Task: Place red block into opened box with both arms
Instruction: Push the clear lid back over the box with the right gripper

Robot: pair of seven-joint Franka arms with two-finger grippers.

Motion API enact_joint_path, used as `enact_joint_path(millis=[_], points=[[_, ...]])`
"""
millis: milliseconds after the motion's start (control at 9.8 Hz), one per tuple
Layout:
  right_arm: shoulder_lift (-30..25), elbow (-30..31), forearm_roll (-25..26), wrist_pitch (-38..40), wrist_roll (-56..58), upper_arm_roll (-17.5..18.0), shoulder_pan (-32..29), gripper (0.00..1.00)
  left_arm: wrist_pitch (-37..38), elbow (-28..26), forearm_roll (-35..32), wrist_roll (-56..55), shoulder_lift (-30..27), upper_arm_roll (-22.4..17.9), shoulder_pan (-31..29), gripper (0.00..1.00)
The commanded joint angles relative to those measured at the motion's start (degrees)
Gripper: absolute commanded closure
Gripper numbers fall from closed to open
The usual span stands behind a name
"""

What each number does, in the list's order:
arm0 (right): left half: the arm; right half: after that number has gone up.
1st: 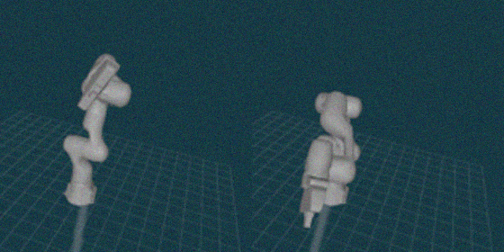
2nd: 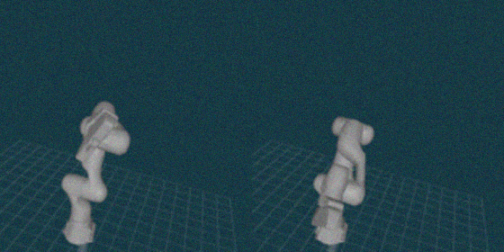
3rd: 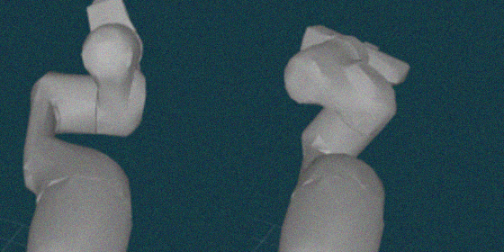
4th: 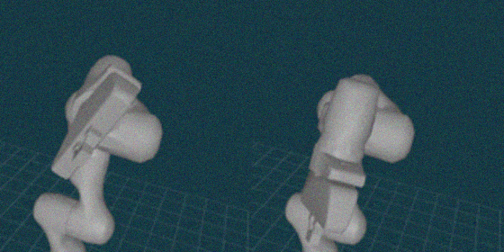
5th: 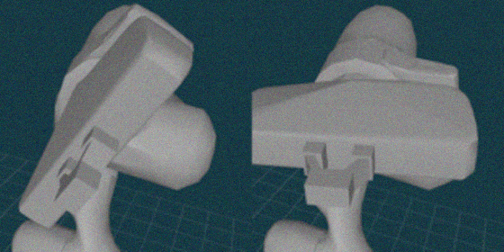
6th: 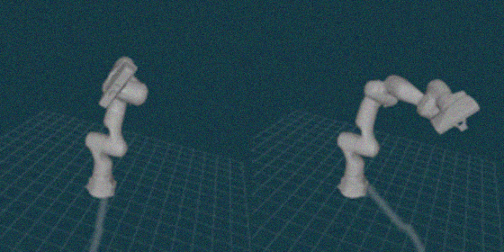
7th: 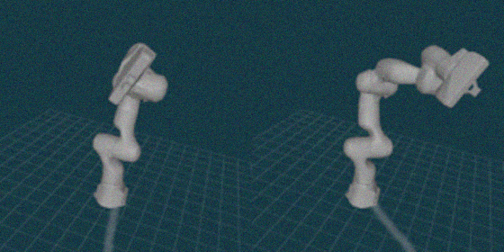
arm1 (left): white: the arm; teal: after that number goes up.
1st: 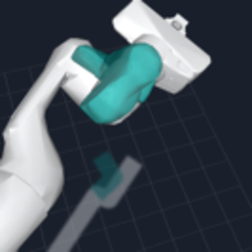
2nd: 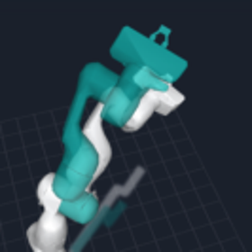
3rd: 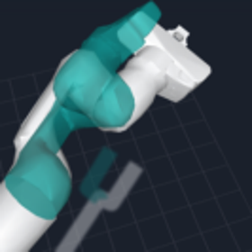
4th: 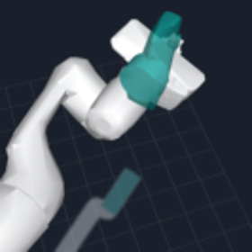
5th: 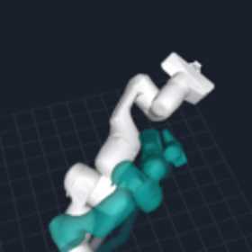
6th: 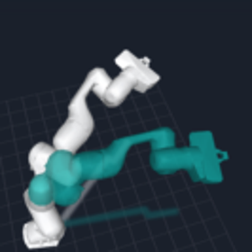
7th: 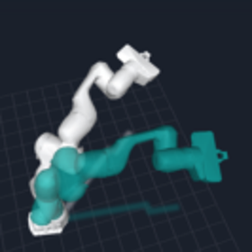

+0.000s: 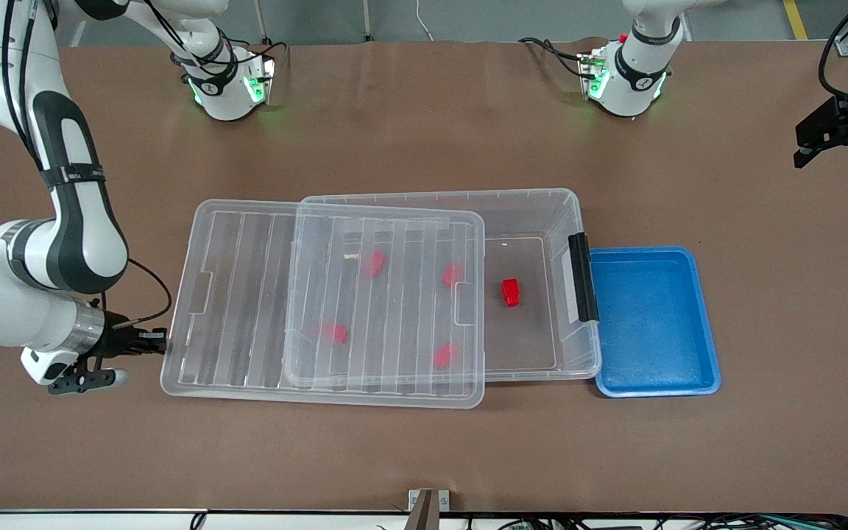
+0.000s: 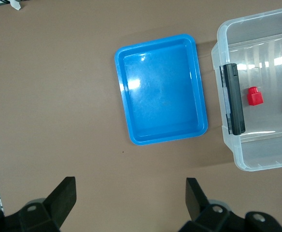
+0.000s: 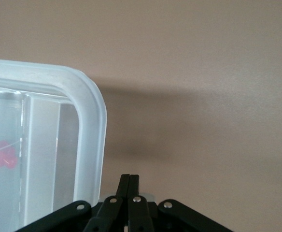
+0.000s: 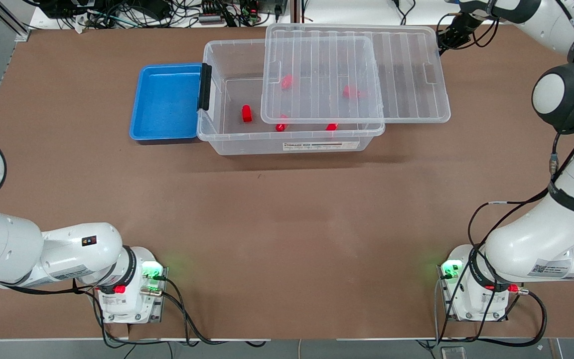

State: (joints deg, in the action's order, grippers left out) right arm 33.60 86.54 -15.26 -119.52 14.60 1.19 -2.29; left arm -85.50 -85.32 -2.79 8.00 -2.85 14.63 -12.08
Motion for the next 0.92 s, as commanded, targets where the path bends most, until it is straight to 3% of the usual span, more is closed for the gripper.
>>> enact_joint_path(millis=[0, 816], points=[[0.7, -1.7, -1.8, 1.0, -0.7, 0.6, 0.3, 1.00, -0.7, -1.7, 0.7, 0.4, 0.6, -0.1, -0.4, 0.00], [1.7, -2.9, -3.3, 0.4, -8.2, 2.9, 3.3, 1.00, -0.6, -2.3, 0.5, 0.5, 1.0, -0.1, -1.5, 0.00]])
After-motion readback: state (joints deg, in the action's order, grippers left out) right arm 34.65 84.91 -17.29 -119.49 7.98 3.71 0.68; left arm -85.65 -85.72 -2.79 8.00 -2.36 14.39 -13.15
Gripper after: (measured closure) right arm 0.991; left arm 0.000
